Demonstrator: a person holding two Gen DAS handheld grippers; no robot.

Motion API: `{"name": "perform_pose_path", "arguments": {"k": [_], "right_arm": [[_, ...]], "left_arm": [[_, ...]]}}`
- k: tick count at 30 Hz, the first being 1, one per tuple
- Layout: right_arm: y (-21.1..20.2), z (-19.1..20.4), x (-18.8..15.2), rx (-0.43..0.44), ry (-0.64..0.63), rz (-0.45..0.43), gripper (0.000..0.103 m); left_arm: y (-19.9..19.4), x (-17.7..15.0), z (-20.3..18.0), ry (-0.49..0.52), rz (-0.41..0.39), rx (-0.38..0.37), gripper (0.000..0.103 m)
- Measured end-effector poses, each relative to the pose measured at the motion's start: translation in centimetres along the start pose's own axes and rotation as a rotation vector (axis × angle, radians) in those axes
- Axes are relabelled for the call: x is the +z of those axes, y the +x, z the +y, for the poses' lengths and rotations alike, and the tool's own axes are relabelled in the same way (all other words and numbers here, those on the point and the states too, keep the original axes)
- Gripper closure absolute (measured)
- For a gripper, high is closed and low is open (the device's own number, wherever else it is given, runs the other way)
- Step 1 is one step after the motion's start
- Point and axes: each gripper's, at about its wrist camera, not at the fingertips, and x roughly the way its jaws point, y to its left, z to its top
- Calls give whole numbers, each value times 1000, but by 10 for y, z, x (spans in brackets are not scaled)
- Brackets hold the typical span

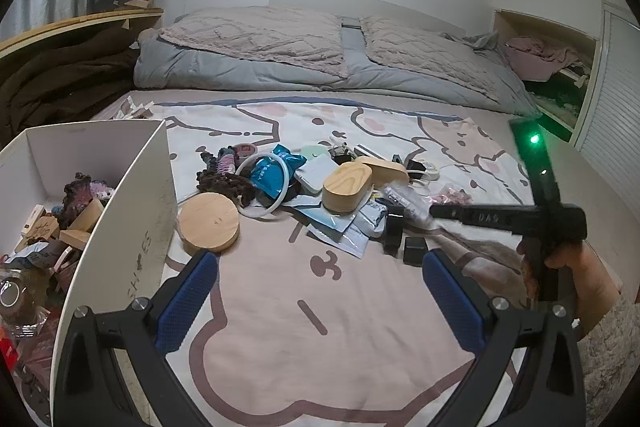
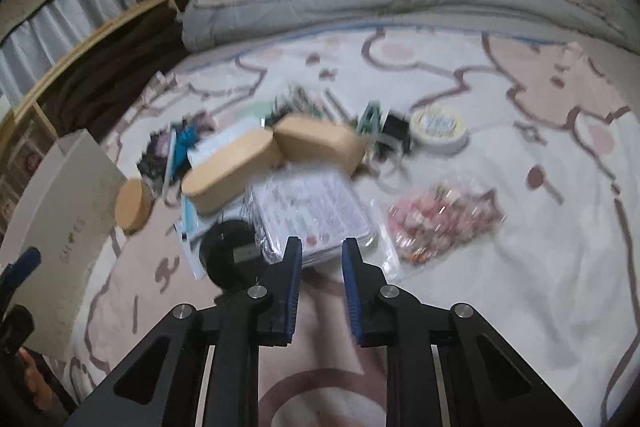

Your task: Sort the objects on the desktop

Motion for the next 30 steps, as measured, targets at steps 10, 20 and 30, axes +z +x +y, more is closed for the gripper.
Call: {"name": "perform_pose_path", "arguments": {"k": [10,20,30], "right_arm": [[28,8,2,20,52,57,83],[44,12,7,93,57,45,83],[35,59,-14,209,-102,96,83]], "left_arm": [[0,0,1,6,-1,0,0],[2,-1,3,-1,2,14,0],[0,-1,2,12,-7,24,0]]}}
